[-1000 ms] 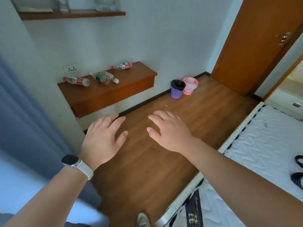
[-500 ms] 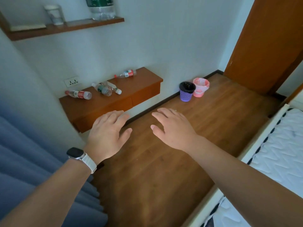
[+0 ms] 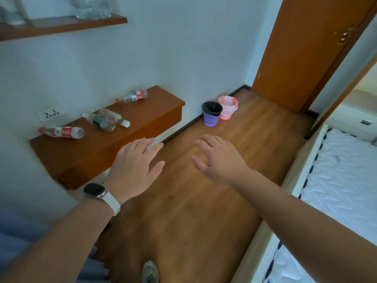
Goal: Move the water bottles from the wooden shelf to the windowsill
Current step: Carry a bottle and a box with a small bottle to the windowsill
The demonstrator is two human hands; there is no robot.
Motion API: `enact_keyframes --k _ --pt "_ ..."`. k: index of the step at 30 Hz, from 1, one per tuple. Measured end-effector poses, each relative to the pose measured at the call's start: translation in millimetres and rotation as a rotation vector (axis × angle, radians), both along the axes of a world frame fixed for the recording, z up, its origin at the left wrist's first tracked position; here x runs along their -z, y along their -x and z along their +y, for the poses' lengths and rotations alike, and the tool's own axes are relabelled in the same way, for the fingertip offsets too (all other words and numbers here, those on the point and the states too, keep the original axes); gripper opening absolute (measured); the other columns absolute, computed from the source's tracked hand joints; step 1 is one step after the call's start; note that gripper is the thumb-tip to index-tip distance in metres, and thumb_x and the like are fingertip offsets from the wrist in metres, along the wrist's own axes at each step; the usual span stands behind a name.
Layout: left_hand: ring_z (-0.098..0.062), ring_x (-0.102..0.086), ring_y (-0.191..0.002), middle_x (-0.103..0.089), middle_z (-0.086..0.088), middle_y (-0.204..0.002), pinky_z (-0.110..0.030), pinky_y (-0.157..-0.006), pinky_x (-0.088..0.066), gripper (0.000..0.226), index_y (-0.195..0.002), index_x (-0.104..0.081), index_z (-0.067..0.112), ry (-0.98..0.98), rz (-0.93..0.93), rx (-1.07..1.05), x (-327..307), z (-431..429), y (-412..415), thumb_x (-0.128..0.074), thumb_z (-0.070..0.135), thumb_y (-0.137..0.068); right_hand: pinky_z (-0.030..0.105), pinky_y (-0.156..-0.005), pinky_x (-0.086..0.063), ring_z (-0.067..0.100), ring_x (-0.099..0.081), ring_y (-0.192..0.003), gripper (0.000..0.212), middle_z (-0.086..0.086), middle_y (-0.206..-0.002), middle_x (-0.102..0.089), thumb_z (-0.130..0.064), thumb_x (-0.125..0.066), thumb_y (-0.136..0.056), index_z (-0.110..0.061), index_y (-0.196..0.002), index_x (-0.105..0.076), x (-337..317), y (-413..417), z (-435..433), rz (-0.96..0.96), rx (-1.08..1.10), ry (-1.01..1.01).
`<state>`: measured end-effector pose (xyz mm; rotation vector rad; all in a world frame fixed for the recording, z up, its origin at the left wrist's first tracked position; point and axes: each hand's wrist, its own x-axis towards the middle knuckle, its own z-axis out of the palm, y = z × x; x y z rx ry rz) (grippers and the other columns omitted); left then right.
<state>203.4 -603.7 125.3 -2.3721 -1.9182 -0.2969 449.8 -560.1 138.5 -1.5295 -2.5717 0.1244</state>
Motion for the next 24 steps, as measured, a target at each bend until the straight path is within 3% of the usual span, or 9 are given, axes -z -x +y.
enact_keyframes --k 7,11,14,24 --pt "-0.033 -0.056 -0.129 -0.062 -0.008 -0.139 -0.051 -0.103 -0.044 0.058 -0.137 -0.061 0.020 -0.021 -0.057 0.057 6.9 72.0 83.1 -0.044 0.056 -0.094 0.044 -0.109 -0.038 0.026 -0.044 -0.135 0.063 0.002 -0.146 -0.049 -0.058 -0.026 -0.093 -0.023 -0.141 -0.049 -7.5 81.2 59.5 -0.015 0.040 0.000" --pt "-0.031 -0.054 -0.132 -0.059 -0.007 -0.142 -0.049 -0.104 -0.042 0.056 -0.138 -0.058 0.021 -0.010 -0.062 0.039 13.9 96.7 136.3 -0.045 0.055 -0.096 0.044 -0.110 -0.035 0.026 -0.041 -0.137 0.055 0.002 -0.148 -0.047 -0.053 -0.038 -0.098 -0.023 -0.143 -0.047 -4.6 136.6 86.8 -0.053 0.029 0.016" --pt "-0.029 -0.051 -0.134 -0.057 -0.006 -0.144 -0.048 -0.105 -0.043 0.059 -0.141 -0.056 0.022 -0.016 -0.066 0.023 13.3 110.0 172.3 -0.039 0.056 -0.097 0.046 -0.106 -0.039 0.029 -0.047 -0.132 0.062 0.005 -0.143 -0.052 -0.057 -0.030 -0.093 -0.021 -0.139 -0.052 -3.3 172.4 99.6 -0.037 0.021 0.009" --pt "-0.028 -0.052 -0.130 -0.059 -0.007 -0.139 -0.051 -0.102 -0.045 0.056 -0.139 -0.056 0.019 -0.057 -0.080 0.042 -8.0 146.0 238.4 -0.041 0.052 -0.096 0.048 -0.099 -0.046 0.032 -0.052 -0.127 0.068 0.009 -0.140 -0.054 -0.058 -0.026 -0.090 -0.018 -0.136 -0.055 -23.1 227.1 139.1 -0.060 0.001 -0.045"
